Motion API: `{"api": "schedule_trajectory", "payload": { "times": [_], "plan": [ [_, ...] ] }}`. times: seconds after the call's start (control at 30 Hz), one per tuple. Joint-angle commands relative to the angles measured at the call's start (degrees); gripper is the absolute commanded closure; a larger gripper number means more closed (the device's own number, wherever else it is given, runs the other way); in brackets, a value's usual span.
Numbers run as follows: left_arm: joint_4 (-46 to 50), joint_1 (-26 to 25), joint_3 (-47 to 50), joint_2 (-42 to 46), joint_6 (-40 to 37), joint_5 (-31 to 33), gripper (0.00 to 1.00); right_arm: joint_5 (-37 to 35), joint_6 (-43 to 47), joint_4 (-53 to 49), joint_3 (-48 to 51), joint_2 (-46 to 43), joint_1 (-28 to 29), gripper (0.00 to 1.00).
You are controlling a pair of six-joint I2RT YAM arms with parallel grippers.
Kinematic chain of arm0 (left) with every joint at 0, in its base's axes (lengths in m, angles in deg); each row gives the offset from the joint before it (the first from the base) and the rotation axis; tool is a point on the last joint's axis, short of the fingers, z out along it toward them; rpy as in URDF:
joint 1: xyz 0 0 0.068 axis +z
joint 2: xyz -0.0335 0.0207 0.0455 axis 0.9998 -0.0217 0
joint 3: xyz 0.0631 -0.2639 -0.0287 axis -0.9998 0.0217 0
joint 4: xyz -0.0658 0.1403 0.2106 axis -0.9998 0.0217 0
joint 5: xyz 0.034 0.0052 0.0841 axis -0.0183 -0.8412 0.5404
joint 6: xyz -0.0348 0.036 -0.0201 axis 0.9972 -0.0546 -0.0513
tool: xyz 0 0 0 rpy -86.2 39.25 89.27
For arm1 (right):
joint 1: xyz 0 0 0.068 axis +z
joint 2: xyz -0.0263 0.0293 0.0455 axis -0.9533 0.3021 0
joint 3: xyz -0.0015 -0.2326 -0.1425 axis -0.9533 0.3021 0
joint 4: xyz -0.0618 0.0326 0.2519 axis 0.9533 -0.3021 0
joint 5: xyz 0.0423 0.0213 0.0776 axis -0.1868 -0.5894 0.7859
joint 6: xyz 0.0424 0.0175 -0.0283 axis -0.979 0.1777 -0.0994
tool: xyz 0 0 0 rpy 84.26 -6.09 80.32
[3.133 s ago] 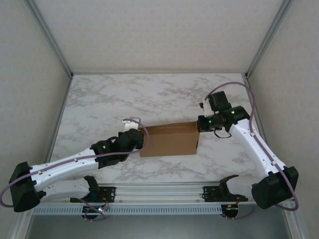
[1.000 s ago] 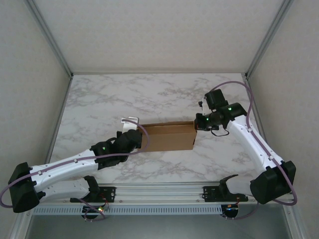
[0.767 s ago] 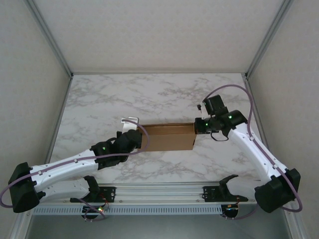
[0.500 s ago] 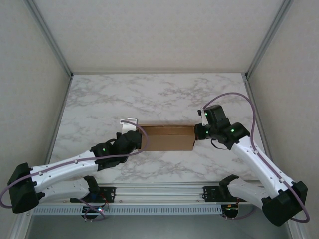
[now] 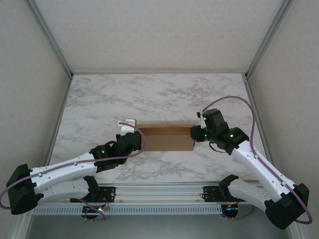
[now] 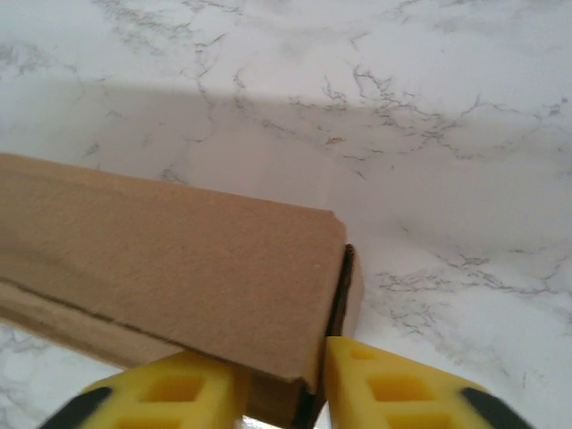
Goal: Fold the paper box
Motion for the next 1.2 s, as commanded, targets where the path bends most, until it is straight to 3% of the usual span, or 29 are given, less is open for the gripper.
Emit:
{"api": "schedule_trajectory", "payload": {
  "times": [0.0,0.2,0.3,0.4,0.6,0.87,1.17],
  "plan": [
    [4.32,-0.13,0.95,-1.83,0.2,-3.67,1.0,2.8,0.16,-3.79,-1.34,-1.75,0.4,0.59],
    [4.92,-0.09,0.24,-3.31,-0.11,-4.11,1.0,9.61,1.02,-2.75,-3.2,-5.54,0.3,0.42],
    [5.06,-0.13,0.15,-3.2,-0.3,-3.93,1.0,10.86,0.91,-2.62,-4.76,-7.44,0.2,0.38],
    [5.12,-0.22,0.28,-2.82,-0.44,-3.93,1.0,7.26,-0.73,-4.63,-8.26,-6.84,-0.15,0.43],
    [4.97,-0.37,0.39,-2.69,-1.35,-3.76,1.0,5.63,-6.55,-4.11,-12.6,-1.28,-0.56,0.73],
    [5.12,-0.66,0.13,-2.79,-1.86,-3.19,1.0,-1.59,-6.37,-4.23,-13.16,5.67,-1.12,0.83],
    [5.25,-1.4,-0.64,-2.79,-1.78,-3.78,1.0,-0.37,-6.37,-2.21,-6.0,6.03,-1.14,0.84]
  ]
}}
